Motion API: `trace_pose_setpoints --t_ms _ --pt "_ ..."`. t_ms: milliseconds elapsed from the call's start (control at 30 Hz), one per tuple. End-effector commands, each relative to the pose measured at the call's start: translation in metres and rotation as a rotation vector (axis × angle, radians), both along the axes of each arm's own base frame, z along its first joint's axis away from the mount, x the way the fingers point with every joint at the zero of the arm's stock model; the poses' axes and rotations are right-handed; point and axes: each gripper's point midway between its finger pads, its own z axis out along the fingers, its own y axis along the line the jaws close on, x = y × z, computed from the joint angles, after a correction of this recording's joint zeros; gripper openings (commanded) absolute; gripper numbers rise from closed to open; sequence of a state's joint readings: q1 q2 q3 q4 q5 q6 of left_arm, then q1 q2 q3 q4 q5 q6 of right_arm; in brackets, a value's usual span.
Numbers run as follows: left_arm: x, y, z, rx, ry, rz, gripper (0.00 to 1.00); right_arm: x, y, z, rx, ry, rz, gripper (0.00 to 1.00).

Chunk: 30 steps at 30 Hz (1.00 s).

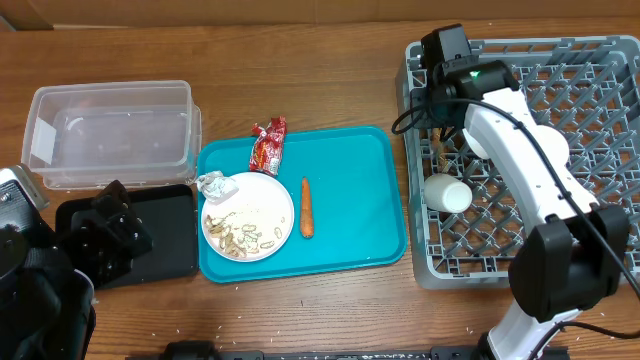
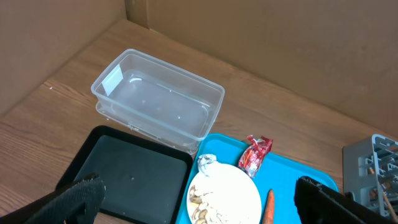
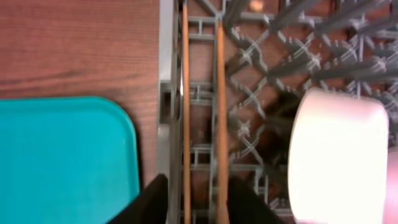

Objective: Sort waste into correct bins and load items into the dishwasher

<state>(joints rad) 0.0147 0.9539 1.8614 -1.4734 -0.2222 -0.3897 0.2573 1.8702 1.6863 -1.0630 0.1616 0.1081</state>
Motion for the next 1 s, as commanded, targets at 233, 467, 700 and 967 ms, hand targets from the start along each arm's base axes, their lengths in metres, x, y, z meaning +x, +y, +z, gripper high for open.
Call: trace_pose_setpoints --t_ms 233,467,700,967 --pt "0.001 0.003 0.002 0.018 -0.001 0.009 1.00 -0.083 0.034 0.197 0.302 -0.320 0.122 0.85" --pt "0.001 0.003 0.002 0.018 -0.001 0.009 1.00 -0.165 0.007 0.252 0.330 -0.445 0.133 1.00" --pt "0.001 0.003 0.002 0.018 -0.001 0.009 1.00 -0.236 -0.023 0.280 0.326 -0.571 0.114 1.00" --pt "0.003 0.003 0.002 0.018 0.003 0.009 1.00 -0.265 -0.033 0.292 0.345 -0.643 0.120 1.00"
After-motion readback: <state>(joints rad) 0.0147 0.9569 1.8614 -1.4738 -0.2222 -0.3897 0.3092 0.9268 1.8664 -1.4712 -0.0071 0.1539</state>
